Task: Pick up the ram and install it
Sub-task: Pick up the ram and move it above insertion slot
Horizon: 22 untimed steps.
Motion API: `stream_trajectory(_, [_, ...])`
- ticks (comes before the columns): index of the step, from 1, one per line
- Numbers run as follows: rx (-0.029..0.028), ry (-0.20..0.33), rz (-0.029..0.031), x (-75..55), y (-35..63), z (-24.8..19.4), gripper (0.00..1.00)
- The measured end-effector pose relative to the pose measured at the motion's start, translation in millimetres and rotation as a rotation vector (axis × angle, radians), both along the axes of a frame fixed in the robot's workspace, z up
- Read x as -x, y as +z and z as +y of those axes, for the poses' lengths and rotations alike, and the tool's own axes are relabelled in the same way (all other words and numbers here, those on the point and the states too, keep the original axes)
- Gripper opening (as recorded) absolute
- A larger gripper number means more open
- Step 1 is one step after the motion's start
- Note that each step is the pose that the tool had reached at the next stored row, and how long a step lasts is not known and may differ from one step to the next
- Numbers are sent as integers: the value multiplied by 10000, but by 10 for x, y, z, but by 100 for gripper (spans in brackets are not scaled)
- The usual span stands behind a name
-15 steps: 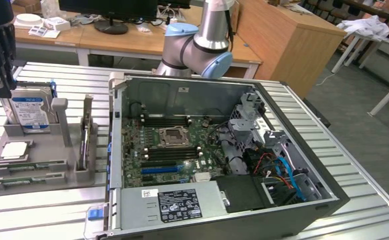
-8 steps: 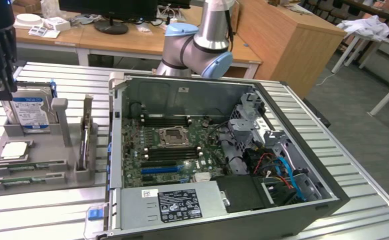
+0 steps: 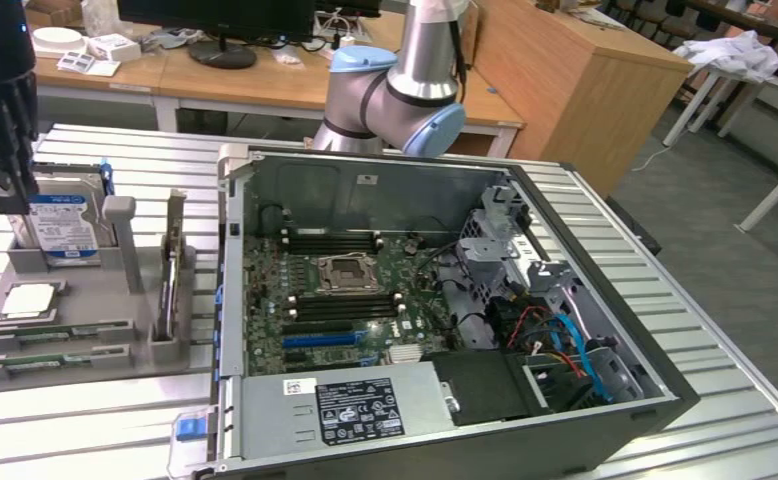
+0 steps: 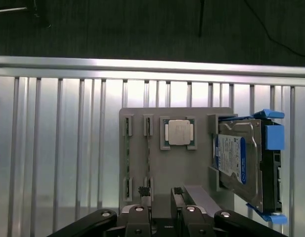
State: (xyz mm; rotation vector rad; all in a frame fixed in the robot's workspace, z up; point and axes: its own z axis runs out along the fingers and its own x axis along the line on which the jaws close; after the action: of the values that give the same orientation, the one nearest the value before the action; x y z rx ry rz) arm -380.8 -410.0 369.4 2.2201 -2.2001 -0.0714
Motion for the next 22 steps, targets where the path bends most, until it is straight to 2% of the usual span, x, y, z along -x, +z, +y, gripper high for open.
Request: stream_trajectory(22, [0,1,0,0,-400,-1,30])
